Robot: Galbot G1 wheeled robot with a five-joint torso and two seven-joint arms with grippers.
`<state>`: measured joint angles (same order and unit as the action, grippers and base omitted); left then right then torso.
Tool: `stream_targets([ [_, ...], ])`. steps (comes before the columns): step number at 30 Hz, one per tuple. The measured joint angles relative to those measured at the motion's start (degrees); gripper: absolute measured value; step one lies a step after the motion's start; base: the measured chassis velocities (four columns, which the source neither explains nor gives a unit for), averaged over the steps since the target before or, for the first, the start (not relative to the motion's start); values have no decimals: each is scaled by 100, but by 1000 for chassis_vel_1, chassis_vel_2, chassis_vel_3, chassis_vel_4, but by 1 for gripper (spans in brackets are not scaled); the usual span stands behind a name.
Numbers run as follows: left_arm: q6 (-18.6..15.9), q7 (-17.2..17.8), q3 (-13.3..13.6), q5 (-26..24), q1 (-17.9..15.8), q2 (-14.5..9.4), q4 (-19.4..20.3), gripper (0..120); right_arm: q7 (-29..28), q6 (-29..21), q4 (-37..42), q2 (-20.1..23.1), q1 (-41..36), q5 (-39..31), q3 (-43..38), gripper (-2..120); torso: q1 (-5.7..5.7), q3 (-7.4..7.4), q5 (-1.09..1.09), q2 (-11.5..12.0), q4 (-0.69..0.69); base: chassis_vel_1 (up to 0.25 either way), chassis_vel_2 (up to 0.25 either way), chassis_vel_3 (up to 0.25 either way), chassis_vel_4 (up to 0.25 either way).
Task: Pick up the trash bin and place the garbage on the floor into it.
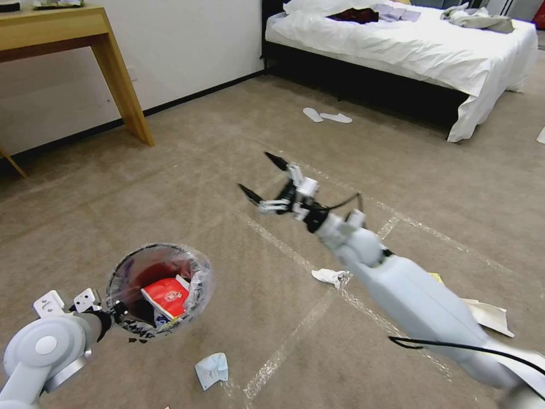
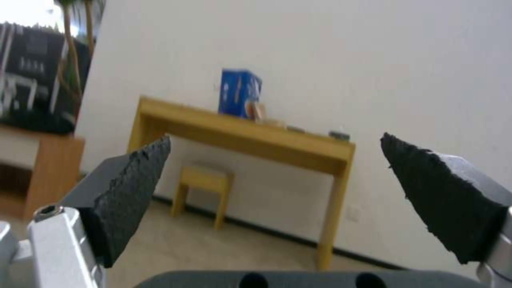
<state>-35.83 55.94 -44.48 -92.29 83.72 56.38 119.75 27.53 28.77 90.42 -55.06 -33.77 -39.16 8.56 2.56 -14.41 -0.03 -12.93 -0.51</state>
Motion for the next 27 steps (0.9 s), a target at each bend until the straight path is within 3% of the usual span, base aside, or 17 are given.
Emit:
stream_targets([
  [9,9,-50,-24,95,18,82,13,0,710,256,-286,284,-1065,591,-1205,100,0,0,-1,0,-2,0,0,0,0],
  [13,9,-110,-64,244,137,217,78,0,1279,849,-770,253,-1708,909,-1836,100,0,0,0,0,-1,0,0,0,0],
  [18,7,-141,-75,331,194,314,142,0,1237,1178,-1109,88,-1938,1176,-2134,100,0,0,0,0,2,0,0,0,0],
  [22,5,-348,-89,648,210,392,154,0,546,1252,-1197,-276,-2272,1427,-2686,100,0,0,1,0,-1,0,0,0,0],
  [23,6,-422,-82,767,219,425,153,0,16,1258,-1170,-571,-2421,1594,-3009,100,-1,0,3,0,-1,0,0,0,0],
  [24,6,-422,-82,767,219,425,153,0,16,1258,-1170,-571,-2421,1594,-3009,100,-1,0,3,0,-1,0,0,0,0],
  [26,6,-521,-65,914,225,465,141,0,-1016,1230,-913,-1134,-2684,1853,-3495,100,-1,0,0,0,1,0,0,0,0],
  [27,6,-521,-65,914,225,465,141,0,-1016,1230,-913,-1134,-2684,1853,-3495,100,-1,0,0,0,1,0,0,0,0],
])
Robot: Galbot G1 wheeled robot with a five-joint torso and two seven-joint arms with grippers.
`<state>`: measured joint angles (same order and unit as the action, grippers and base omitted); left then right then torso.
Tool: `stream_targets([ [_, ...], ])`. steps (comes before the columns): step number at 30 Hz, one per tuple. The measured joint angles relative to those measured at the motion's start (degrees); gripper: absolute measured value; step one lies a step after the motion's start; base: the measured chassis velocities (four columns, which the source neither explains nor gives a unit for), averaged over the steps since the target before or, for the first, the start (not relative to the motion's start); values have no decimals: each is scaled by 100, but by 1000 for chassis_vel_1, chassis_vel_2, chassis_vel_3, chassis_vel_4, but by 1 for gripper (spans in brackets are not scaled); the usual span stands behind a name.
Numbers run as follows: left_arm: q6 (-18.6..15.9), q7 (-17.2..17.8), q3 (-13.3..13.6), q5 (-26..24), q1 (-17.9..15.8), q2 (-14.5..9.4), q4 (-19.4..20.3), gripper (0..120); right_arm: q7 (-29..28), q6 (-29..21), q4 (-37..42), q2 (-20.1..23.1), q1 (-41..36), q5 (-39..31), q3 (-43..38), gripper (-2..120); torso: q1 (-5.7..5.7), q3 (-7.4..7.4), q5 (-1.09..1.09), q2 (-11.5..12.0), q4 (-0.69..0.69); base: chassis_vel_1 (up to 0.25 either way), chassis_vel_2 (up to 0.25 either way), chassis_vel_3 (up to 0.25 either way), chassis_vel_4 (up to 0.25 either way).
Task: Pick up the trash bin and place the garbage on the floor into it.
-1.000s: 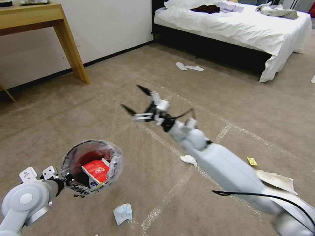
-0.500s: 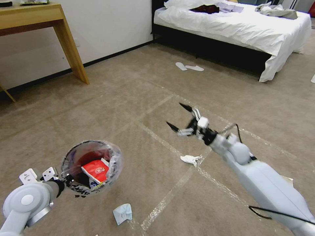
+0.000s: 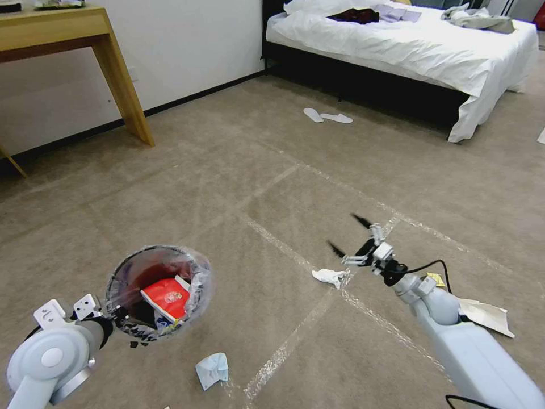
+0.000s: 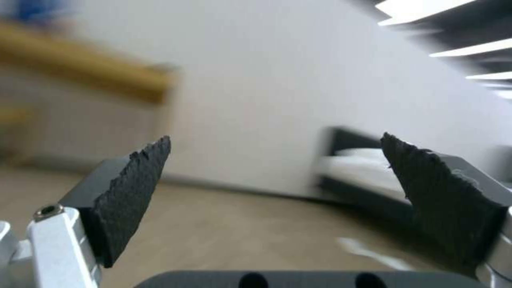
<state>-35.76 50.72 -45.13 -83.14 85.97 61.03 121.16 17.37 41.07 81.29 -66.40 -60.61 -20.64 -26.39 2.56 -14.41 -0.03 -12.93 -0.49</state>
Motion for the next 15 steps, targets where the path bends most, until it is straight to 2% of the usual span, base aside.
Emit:
stream_targets([
  [1,0,-27,4,56,-8,9,-13,0,-598,-81,309,-281,-246,161,-256,100,0,0,1,0,1,0,0,0,0],
  [3,3,-33,19,75,-41,3,-29,0,-1439,-325,859,-600,-654,633,-637,100,0,1,2,0,-2,0,0,0,0],
  [4,3,-33,19,75,-41,3,-29,0,-1439,-325,859,-600,-654,633,-637,100,0,1,2,0,-2,0,0,0,0],
  [5,5,-34,33,76,-58,-1,-44,0,-1823,-366,1038,-706,-807,846,-737,100,0,1,4,0,-5,0,0,0,0],
  [6,5,-34,33,76,-58,-1,-44,0,-1823,-366,1038,-706,-807,846,-737,100,0,1,4,0,-5,0,0,0,0],
  [7,5,-37,49,76,-79,-9,-66,0,-2252,-320,1211,-841,-984,1054,-843,100,0,0,2,0,-5,0,0,0,0],
  [10,5,-60,56,114,-93,-12,-85,0,-2449,-233,1450,-999,-1225,1210,-1054,100,0,0,3,0,0,0,0,0,0],
  [15,1,-100,57,163,-97,-12,-87,0,-2481,-137,1876,-1180,-1657,1382,-1345,100,0,0,2,0,-3,0,0,0,0],
])
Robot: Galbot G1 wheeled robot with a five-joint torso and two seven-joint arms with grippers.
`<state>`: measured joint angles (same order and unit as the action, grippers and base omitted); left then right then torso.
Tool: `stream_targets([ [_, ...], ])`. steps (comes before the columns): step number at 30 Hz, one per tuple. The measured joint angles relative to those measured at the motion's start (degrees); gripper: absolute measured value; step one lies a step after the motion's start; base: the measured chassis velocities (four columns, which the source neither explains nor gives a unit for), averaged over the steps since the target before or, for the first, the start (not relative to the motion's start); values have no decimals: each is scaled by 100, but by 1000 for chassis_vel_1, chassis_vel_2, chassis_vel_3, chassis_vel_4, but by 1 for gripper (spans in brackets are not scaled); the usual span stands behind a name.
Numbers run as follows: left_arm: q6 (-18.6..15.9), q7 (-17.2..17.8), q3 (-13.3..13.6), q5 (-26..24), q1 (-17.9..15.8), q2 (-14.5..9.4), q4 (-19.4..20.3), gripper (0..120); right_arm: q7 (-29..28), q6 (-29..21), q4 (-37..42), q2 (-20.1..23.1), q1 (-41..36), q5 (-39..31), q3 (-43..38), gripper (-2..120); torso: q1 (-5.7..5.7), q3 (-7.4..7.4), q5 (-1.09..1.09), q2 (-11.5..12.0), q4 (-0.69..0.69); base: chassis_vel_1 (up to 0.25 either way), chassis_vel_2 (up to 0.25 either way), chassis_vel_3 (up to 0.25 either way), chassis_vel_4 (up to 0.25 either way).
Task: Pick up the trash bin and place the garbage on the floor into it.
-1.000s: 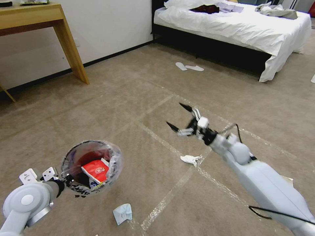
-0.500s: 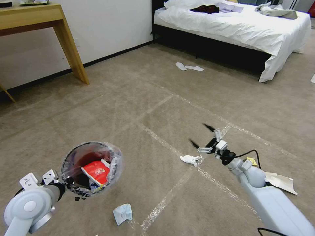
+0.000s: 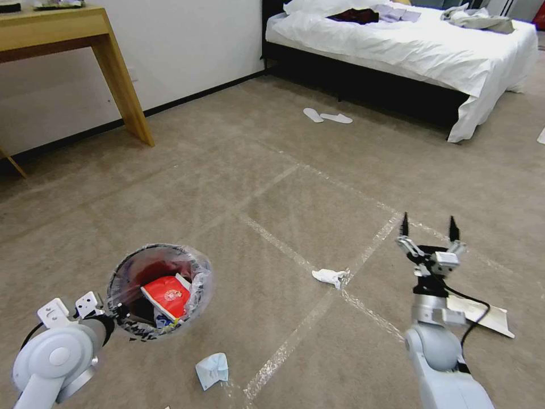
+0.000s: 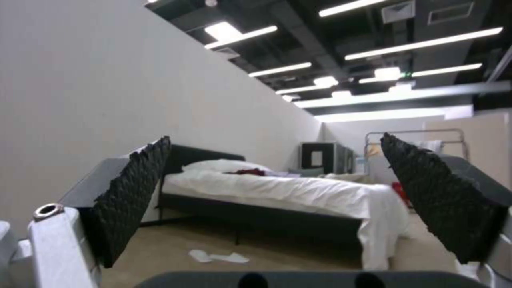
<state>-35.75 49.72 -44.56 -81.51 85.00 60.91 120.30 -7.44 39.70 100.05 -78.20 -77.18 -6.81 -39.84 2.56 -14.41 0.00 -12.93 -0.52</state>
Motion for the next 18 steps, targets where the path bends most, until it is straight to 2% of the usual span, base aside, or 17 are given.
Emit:
stream_targets([
  [5,-1,-14,0,2,-17,0,-39,0,-109,268,270,-109,-457,276,-94,100,0,0,0,0,-1,0,0,0,0],
  [7,0,-15,9,4,-33,27,-70,0,-131,611,215,-233,-694,543,-23,100,0,0,0,0,2,0,0,0,0],
  [18,10,-1,69,30,-71,92,-112,0,-305,689,-30,-320,-690,858,142,100,0,0,-1,0,2,-22,23,24,-22],
])
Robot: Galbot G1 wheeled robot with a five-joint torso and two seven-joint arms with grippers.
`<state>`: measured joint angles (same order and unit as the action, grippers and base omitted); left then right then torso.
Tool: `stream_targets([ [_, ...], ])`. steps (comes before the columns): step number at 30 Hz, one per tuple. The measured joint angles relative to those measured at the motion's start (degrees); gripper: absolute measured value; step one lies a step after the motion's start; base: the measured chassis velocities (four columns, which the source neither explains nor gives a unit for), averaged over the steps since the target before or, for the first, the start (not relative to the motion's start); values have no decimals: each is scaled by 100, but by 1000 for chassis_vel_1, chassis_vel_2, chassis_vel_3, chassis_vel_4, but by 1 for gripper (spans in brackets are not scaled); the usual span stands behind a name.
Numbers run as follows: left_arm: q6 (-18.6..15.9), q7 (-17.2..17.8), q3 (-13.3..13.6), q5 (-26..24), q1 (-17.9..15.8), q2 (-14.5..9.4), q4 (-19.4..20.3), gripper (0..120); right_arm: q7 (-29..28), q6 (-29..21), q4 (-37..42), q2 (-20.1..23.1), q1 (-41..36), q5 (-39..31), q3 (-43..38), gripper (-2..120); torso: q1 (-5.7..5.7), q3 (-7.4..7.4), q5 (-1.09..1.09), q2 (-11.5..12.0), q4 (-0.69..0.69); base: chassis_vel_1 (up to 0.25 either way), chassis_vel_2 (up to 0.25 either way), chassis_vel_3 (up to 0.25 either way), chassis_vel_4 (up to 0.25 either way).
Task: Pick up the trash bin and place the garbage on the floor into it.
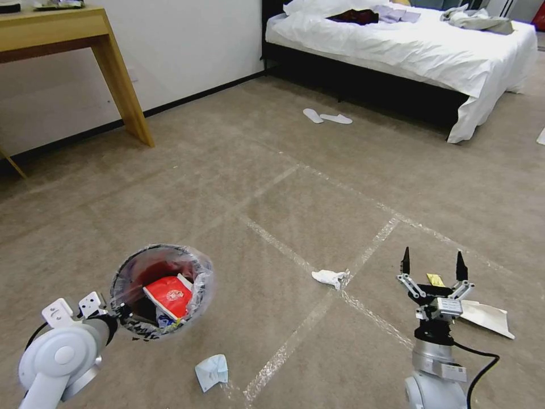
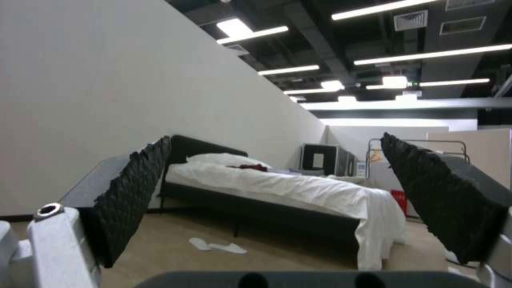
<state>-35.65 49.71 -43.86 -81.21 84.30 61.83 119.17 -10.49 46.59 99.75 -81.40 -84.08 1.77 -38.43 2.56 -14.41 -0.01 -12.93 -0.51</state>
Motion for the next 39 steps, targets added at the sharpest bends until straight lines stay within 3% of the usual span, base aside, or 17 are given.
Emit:
stream_targets([
  [15,40,1,-61,-13,25,-31,12,0,56,-9,-173,61,319,-6,34,100,0,-1,1,1,0,-143,145,144,-143],
  [39,60,15,-23,-52,-70,-122,-75,0,52,-26,-373,32,434,51,74,100,1,0,0,1,-1,-204,193,212,-201],
])
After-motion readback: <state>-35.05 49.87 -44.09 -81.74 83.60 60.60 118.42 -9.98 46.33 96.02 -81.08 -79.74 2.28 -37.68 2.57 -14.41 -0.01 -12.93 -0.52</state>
